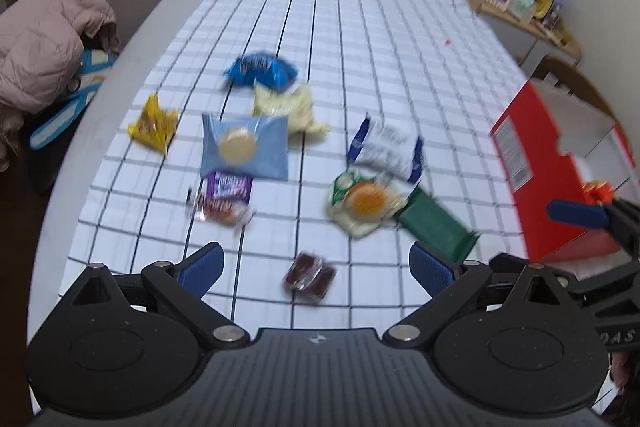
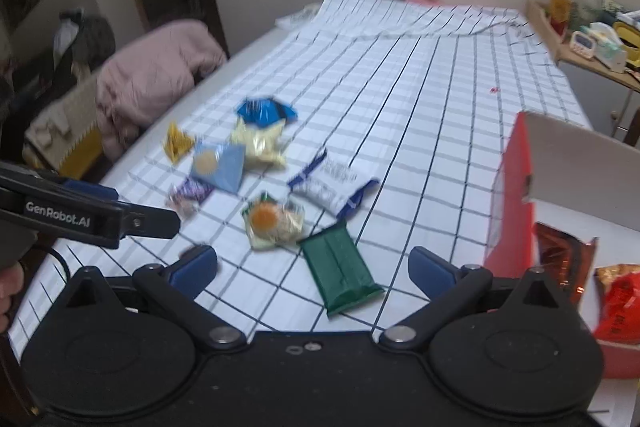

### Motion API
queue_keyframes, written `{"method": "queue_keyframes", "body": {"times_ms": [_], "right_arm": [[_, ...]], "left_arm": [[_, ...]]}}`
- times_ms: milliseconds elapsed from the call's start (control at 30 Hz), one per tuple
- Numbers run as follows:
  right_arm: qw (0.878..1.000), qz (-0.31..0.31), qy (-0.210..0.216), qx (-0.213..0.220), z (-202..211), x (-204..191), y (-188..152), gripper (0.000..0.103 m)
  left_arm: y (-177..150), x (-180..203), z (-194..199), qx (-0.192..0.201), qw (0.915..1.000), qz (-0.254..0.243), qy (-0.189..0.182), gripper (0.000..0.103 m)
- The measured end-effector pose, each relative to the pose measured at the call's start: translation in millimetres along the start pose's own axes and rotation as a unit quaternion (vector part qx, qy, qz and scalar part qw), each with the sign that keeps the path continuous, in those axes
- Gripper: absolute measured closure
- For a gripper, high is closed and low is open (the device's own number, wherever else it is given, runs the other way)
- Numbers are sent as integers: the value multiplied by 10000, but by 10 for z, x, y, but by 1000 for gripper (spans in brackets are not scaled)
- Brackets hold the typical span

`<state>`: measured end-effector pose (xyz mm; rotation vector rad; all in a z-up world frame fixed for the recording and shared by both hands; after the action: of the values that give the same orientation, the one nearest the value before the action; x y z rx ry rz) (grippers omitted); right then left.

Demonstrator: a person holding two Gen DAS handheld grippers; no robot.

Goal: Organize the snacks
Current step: 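Grasp the brown candy with left tool while right tool grasps green bar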

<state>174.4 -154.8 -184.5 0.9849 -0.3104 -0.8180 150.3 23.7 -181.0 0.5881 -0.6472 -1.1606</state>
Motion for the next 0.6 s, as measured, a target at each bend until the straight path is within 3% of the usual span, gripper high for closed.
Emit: {"method": "queue_keyframes", "body": {"times_ms": [200, 467, 567, 600], "right_arm": [[9985, 349, 37, -428, -397, 11, -234, 7], [9951, 621, 102, -758, -733, 82, -400, 16], [9944, 622, 112, -850, -819, 121, -442, 21], [9942, 611, 114, -878, -839, 134, -449, 22]], "left_arm": [[-225, -38, -278, -249, 9996, -45, 126, 3], [-326, -58, -480, -321, 9994, -144, 20, 4], [-337, -27, -491, -299, 9992, -216, -152, 13], [-346, -15, -497, -314, 9990, -259, -198, 21]]}}
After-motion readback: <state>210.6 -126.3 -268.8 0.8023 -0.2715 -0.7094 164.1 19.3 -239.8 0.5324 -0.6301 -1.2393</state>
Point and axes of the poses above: each gripper's, at about its wrist camera, not at the fingertips, and z roughly against the way its jaws point, x to its right, y to its top, the point moved 7 cm from there along -z, roughly the way its jaws point, and after that the axes turned 14 degrees about x, right-handed, at the moved point
